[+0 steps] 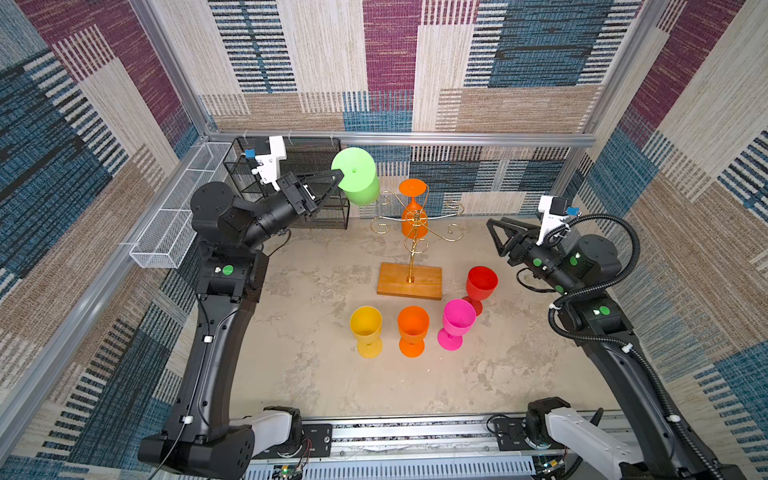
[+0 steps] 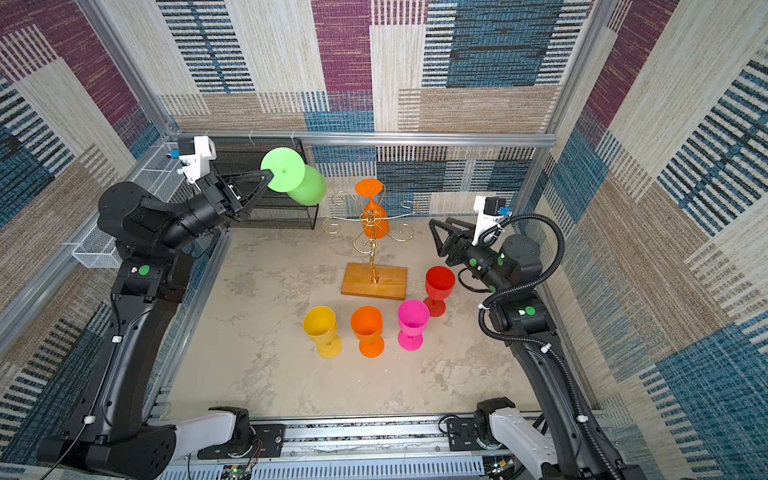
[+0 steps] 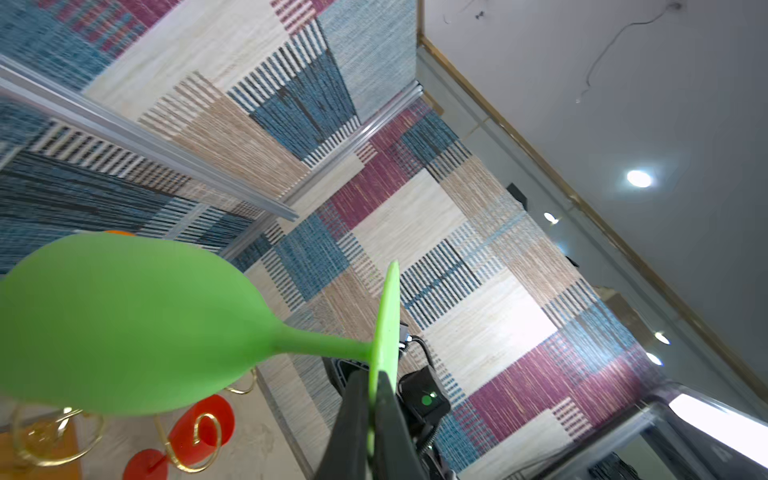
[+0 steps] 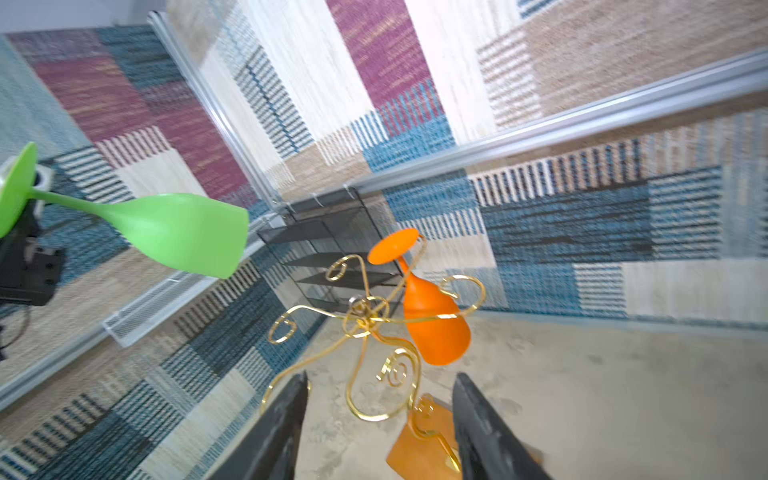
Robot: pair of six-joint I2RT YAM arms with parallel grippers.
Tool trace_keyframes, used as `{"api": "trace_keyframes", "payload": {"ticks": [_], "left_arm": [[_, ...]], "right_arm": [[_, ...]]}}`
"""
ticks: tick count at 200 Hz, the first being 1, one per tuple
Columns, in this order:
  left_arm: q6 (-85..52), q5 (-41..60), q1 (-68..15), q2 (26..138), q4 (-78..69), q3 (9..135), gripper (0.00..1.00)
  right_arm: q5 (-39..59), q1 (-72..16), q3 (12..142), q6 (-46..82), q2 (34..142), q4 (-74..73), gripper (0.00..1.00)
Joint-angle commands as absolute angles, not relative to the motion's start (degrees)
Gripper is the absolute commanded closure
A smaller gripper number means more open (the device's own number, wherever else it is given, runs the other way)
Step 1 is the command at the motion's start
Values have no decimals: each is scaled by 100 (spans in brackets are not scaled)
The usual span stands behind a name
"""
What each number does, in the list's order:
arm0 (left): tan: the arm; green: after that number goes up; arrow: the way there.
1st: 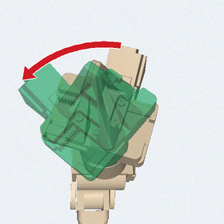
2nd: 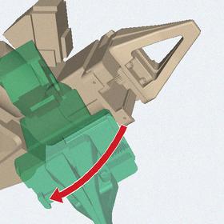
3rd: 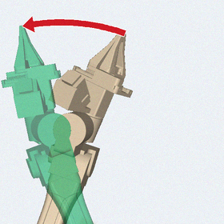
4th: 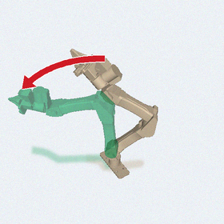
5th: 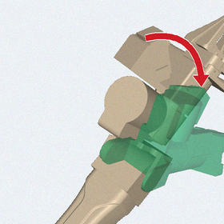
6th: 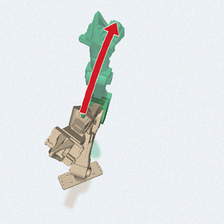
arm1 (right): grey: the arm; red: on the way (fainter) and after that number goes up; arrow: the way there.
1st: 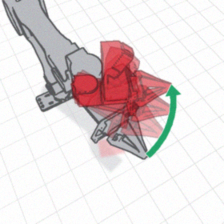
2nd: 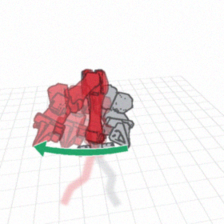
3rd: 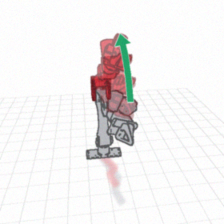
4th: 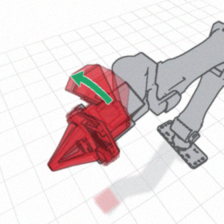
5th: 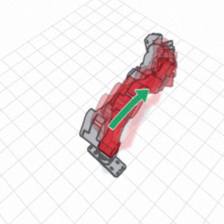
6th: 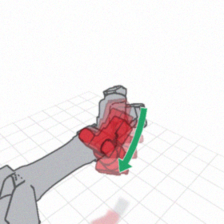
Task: Take the wine glass off the wine glass rack
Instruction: 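Lift the green glass up off the rack with the left gripper, then close the right gripper on the green glass's bowl held by the left gripper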
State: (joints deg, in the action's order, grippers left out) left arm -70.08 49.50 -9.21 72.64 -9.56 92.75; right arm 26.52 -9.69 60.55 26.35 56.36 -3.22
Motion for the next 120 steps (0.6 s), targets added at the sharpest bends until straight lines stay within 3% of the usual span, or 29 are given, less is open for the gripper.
{"api": "trace_keyframes", "payload": {"ticks": [1,51,89,120], "left_arm": [[-8332,5192,-1296,7465,-3101,9212,100],[-10579,4798,-1833,8329,-6244,8916,100],[-11201,4456,-2057,8607,-7112,8681,100],[-11542,4235,-2215,8800,-7561,8534,100]], "right_arm": [[3512,-975,6029,3408,5974,-2284,43],[4509,-971,5801,5060,7030,-5488,40],[4782,-963,5794,6133,7637,-7190,38],[4850,-966,5898,6431,7889,-7745,37]]}}
